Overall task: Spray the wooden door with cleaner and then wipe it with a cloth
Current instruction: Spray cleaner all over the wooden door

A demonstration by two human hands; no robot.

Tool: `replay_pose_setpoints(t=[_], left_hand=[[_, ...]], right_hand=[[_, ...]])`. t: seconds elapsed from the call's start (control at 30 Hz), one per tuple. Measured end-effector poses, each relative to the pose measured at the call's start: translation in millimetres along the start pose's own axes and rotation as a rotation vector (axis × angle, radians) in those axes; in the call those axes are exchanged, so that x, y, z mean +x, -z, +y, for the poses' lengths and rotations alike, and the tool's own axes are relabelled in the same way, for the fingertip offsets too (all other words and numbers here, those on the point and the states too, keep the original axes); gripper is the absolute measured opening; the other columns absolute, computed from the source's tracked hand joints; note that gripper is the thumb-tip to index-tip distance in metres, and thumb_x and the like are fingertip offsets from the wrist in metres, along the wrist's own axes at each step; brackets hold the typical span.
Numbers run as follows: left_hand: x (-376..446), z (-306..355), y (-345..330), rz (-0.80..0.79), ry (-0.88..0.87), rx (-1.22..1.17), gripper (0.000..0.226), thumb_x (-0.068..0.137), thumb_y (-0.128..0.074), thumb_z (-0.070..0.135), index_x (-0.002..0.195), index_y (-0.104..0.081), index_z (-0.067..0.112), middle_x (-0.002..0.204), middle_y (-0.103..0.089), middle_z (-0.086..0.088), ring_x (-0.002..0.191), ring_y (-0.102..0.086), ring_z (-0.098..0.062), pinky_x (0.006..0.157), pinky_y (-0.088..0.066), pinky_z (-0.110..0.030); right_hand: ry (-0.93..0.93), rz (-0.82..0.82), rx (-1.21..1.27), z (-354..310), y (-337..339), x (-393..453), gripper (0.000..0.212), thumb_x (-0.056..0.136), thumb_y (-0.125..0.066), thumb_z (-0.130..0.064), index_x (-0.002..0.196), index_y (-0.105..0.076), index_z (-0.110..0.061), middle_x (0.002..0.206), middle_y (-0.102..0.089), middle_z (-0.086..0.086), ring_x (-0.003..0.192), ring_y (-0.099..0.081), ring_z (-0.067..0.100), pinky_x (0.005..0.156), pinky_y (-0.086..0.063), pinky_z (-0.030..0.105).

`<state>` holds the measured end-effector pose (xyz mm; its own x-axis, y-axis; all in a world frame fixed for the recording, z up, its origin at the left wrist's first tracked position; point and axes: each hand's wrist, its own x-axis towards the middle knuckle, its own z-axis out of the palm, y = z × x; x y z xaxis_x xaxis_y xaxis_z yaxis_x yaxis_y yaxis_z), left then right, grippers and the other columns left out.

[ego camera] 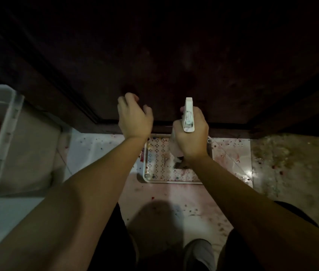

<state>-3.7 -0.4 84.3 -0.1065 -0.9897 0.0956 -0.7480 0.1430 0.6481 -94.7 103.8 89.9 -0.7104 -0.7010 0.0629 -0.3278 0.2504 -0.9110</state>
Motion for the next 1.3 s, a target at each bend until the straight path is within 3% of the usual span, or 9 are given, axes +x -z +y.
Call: replay_pose_setpoints(t=[0.1, 0.27, 0.37, 0.47, 0.7, 0.83, 1.0, 1.1, 1.3], left_hand=[[4.5, 60.6, 65.0, 0.043, -0.087, 0.037, 0.029, 0.086, -0.059, 0.016, 0.113, -0.050, 0.008, 0.117, -0.048, -0.013, 0.109, -0.048, -0.027, 0.070, -0.035, -0.031], [24.6, 171.3, 196.4, 0.064, -0.117, 0.066, 0.032, 0.084, -0.060, 0.013, 0.114, -0.049, 0.008, 0.118, -0.046, -0.016, 0.111, -0.045, -0.033, 0.074, -0.040, -0.041], [41.2, 235.4, 278.3, 0.074, -0.111, 0.096, 0.029, 0.086, -0.058, 0.015, 0.112, -0.048, 0.008, 0.116, -0.046, -0.016, 0.110, -0.044, -0.032, 0.070, -0.033, -0.037], [59.2, 312.5, 376.1, 0.107, -0.127, 0.055, 0.025, 0.087, -0.057, 0.016, 0.108, -0.048, 0.007, 0.112, -0.048, -0.014, 0.107, -0.046, -0.031, 0.071, -0.035, -0.039], [89.1, 454.2, 554.1, 0.280, -0.335, 0.015, 0.017, 0.087, -0.055, 0.019, 0.101, -0.047, 0.014, 0.093, -0.045, 0.002, 0.092, -0.051, -0.022, 0.071, -0.037, -0.033], [103.7, 504.1, 623.4, 0.380, -0.425, -0.012, 0.024, 0.085, -0.054, 0.019, 0.106, -0.049, 0.011, 0.106, -0.057, -0.007, 0.098, -0.055, -0.027, 0.078, -0.045, -0.040], [119.1, 547.9, 692.4, 0.400, -0.492, 0.001, 0.029, 0.085, -0.055, 0.021, 0.112, -0.048, 0.011, 0.113, -0.053, -0.009, 0.105, -0.050, -0.026, 0.077, -0.039, -0.034], [128.5, 571.5, 725.3, 0.377, -0.514, 0.008, 0.031, 0.086, -0.056, 0.025, 0.112, -0.047, 0.011, 0.115, -0.053, -0.010, 0.107, -0.050, -0.029, 0.083, -0.044, -0.040], [135.8, 610.8, 785.9, 0.363, -0.520, 0.020, 0.028, 0.088, -0.058, 0.031, 0.107, -0.047, 0.014, 0.092, -0.053, 0.000, 0.084, -0.051, -0.023, 0.073, -0.040, -0.037]], right_hand=[[0.036, -0.013, -0.011, -82.5, 35.5, 2.1, 0.034, 0.074, -0.056, -0.022, 0.107, -0.058, -0.012, 0.091, -0.060, 0.003, 0.079, -0.058, 0.021, 0.070, -0.052, 0.042], [0.043, -0.011, 0.006, -252.6, 107.3, 11.8, 0.037, 0.072, -0.055, -0.022, 0.109, -0.058, -0.019, 0.098, -0.064, -0.003, 0.092, -0.061, 0.019, 0.078, -0.052, 0.047], [0.085, 0.020, 0.046, -357.8, 153.0, 22.5, 0.031, 0.073, -0.057, -0.022, 0.104, -0.060, -0.022, 0.094, -0.066, -0.005, 0.090, -0.063, 0.018, 0.078, -0.053, 0.047], [0.145, 0.058, 0.111, -479.3, 205.0, 36.4, 0.022, 0.076, -0.059, -0.022, 0.097, -0.062, -0.026, 0.089, -0.067, -0.008, 0.087, -0.065, 0.011, 0.079, -0.055, 0.045], [0.364, 0.100, 0.148, -698.6, 287.2, 58.9, 0.011, 0.083, -0.063, -0.020, 0.093, -0.065, -0.023, 0.079, -0.066, -0.009, 0.077, -0.065, 0.005, 0.074, -0.057, 0.037], [0.458, 0.147, 0.182, -777.8, 316.6, 61.2, 0.011, 0.082, -0.064, -0.017, 0.087, -0.062, -0.027, 0.070, -0.062, -0.013, 0.071, -0.062, 0.001, 0.070, -0.054, 0.024], [0.529, 0.153, 0.197, -844.1, 339.5, 56.4, 0.015, 0.079, -0.064, -0.017, 0.078, -0.059, -0.031, 0.068, -0.061, -0.013, 0.072, -0.061, 0.004, 0.069, -0.051, 0.024], [0.559, 0.158, 0.204, -871.3, 348.5, 56.3, 0.017, 0.077, -0.064, -0.017, 0.074, -0.058, -0.032, 0.068, -0.061, -0.012, 0.072, -0.062, 0.005, 0.067, -0.051, 0.026], [0.620, 0.146, 0.169, -924.4, 360.3, 63.2, 0.006, 0.075, -0.064, -0.019, 0.077, -0.062, -0.025, 0.072, -0.063, -0.009, 0.077, -0.062, 0.011, 0.071, -0.054, 0.034]])
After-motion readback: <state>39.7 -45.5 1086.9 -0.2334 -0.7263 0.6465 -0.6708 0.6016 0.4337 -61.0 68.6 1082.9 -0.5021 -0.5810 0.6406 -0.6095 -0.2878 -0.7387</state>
